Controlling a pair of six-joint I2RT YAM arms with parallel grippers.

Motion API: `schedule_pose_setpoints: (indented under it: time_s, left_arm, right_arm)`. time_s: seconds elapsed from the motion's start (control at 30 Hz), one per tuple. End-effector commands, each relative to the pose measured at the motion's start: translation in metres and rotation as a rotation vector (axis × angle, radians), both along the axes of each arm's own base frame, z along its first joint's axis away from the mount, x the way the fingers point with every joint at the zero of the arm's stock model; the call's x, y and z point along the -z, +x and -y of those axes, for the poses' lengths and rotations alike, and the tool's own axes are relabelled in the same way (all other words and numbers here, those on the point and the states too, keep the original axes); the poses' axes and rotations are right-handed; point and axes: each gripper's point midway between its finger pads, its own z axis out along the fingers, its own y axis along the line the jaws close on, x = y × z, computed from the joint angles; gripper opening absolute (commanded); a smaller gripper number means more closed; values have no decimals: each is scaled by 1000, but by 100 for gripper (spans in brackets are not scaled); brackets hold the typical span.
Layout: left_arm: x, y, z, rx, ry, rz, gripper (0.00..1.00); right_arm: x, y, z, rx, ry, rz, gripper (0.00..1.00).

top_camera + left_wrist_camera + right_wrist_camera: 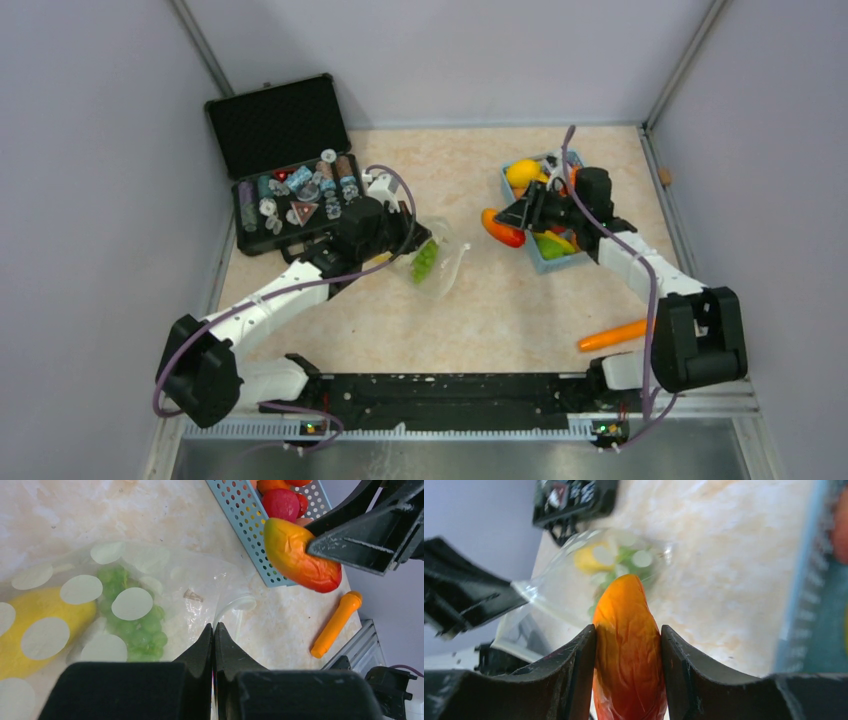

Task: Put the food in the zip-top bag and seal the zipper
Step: Pick up the fake fruit from the bin, then place the fake fruit in the zipper food storage bag.

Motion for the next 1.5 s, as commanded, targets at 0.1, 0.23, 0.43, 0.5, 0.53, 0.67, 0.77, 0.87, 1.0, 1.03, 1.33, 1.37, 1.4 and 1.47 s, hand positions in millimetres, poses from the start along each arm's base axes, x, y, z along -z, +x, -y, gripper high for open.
schedule_pose_setpoints:
  time_s: [0.1, 0.23, 0.43, 0.5, 0.53, 0.67, 0.77, 0.87, 1.0, 1.03, 1.33, 1.37, 1.4, 1.47]
  left_arm:
    - [-36, 7, 1, -20, -57, 91, 0]
    - [-36, 7, -1, -28, -57, 93, 0]
    - [-39, 8, -2, -37, -58, 102, 0]
    - [-40, 8, -2, -37, -61, 102, 0]
    - [-39, 8, -2, -36, -61, 101, 0]
    - [-39, 9, -2, -39, -60, 101, 0]
    - [-42, 9, 0, -32, -75, 104, 0]
    - [-50, 7, 5, -14, -113, 108, 0]
    - [-64, 4, 14, 16, -186, 115, 0]
    - [-68, 3, 16, 23, -202, 116, 0]
    - [-87, -3, 21, 11, -398, 107, 0]
    - [-88, -3, 21, 5, -411, 105, 0]
    - [-89, -3, 21, 2, -421, 107, 0]
    - [-90, -2, 19, -11, -426, 110, 0]
  right_arm:
    - [-33, -35, -67, -320, 2, 191, 27]
    - [-34, -55, -97, -430, 1, 213, 27]
    - [-36, -68, -123, -491, 27, 228, 27]
    - [-32, -72, -128, -517, 12, 217, 27]
    - [-30, -73, -130, -528, 0, 216, 27]
    - [-37, -81, -134, -565, 21, 247, 27]
    - [-36, -75, -135, -526, 24, 249, 28]
    - [-30, -66, -144, -470, -31, 252, 28]
    - [-19, -64, -157, -434, -150, 276, 28]
    - [-17, -61, -158, -413, -166, 281, 28]
    - [-34, -17, -130, -21, -174, 355, 28]
    - [-42, -16, -130, 1, -146, 362, 29]
    - [-49, -17, -131, 7, -111, 373, 29]
    - [-62, -23, -139, -25, -46, 394, 31]
